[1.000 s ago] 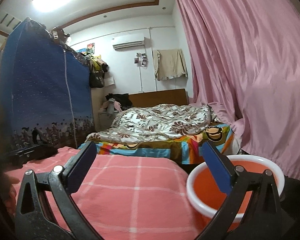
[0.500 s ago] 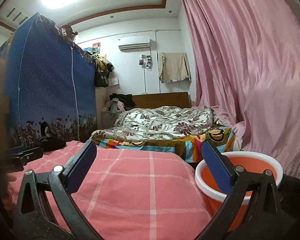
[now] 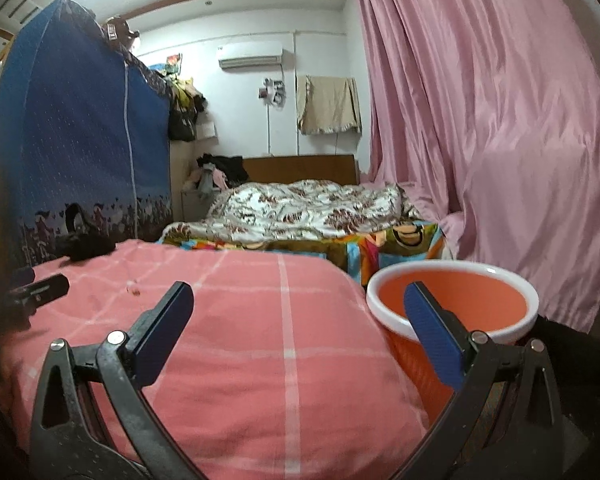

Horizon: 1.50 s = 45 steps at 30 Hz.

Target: Collect trash

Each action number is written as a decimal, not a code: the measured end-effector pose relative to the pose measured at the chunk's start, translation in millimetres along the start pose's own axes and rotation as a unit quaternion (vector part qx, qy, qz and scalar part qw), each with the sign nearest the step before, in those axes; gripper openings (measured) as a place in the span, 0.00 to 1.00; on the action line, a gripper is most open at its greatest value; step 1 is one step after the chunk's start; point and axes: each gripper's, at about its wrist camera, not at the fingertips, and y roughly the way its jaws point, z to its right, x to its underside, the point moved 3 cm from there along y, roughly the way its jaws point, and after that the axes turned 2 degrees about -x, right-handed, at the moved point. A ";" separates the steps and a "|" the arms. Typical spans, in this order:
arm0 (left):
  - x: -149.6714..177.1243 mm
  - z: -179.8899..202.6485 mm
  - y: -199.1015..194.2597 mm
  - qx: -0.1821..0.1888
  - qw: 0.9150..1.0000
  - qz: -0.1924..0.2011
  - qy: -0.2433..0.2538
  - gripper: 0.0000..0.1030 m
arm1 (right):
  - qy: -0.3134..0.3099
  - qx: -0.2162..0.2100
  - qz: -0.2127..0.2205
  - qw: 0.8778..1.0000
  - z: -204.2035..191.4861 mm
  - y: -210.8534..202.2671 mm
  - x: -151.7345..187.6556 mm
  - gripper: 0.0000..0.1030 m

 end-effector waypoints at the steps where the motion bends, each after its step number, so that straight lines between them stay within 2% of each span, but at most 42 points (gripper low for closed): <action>1: 1.2 -0.8 0.3 0.000 1.000 -0.001 -0.002 0.97 | -0.001 0.001 -0.003 1.000 -1.0 0.6 2.2 1.00; 12: 7.1 5.5 -0.7 0.004 1.000 0.007 0.026 0.97 | -0.010 0.000 -0.012 1.000 -5.3 10.0 10.3 1.00; 21: 7.0 -3.1 3.6 0.007 1.000 -0.002 0.009 0.97 | -0.010 0.000 -0.011 1.000 -5.3 9.9 10.1 1.00; 45: 8.5 -11.1 7.7 0.007 1.000 -0.012 -0.002 0.97 | -0.006 0.000 -0.014 1.000 -6.6 14.4 10.8 1.00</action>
